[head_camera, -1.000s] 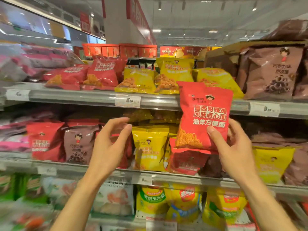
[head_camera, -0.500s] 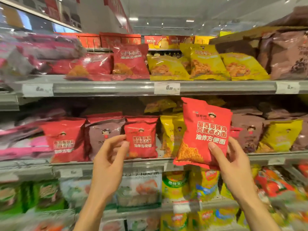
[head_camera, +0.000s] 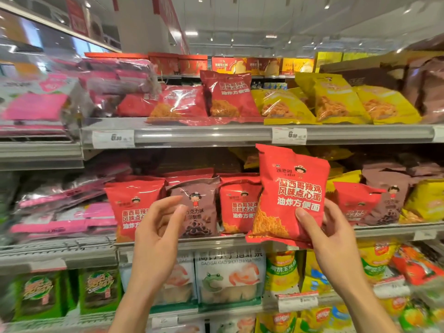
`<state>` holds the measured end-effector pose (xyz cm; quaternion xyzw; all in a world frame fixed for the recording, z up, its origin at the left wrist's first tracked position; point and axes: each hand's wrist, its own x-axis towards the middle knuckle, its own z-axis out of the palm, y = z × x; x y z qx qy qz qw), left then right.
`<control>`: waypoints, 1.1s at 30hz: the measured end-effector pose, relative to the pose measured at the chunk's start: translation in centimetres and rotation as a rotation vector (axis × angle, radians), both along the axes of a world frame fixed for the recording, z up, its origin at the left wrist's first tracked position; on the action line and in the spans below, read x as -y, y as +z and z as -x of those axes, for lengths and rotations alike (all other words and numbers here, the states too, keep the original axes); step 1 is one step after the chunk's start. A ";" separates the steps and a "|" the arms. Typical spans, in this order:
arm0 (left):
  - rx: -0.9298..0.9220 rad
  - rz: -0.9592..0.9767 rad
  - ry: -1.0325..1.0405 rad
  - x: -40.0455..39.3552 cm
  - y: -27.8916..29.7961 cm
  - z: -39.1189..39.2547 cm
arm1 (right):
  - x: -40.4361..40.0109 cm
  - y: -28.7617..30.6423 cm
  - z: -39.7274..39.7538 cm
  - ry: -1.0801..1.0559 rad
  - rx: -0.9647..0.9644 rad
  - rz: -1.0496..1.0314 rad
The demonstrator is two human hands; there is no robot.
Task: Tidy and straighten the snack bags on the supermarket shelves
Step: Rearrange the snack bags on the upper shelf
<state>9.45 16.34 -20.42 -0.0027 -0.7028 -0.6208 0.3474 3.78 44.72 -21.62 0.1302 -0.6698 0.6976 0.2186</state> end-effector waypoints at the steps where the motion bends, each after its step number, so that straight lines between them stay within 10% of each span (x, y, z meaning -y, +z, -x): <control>1: -0.012 0.014 0.011 0.1 0.4 0.2 | 0.2 0.2 0.3 0.004 -0.006 0.005; 33: -0.243 0.238 0.051 20.7 10.3 3.4 | 21.9 9.3 2.3 0.023 -0.204 0.058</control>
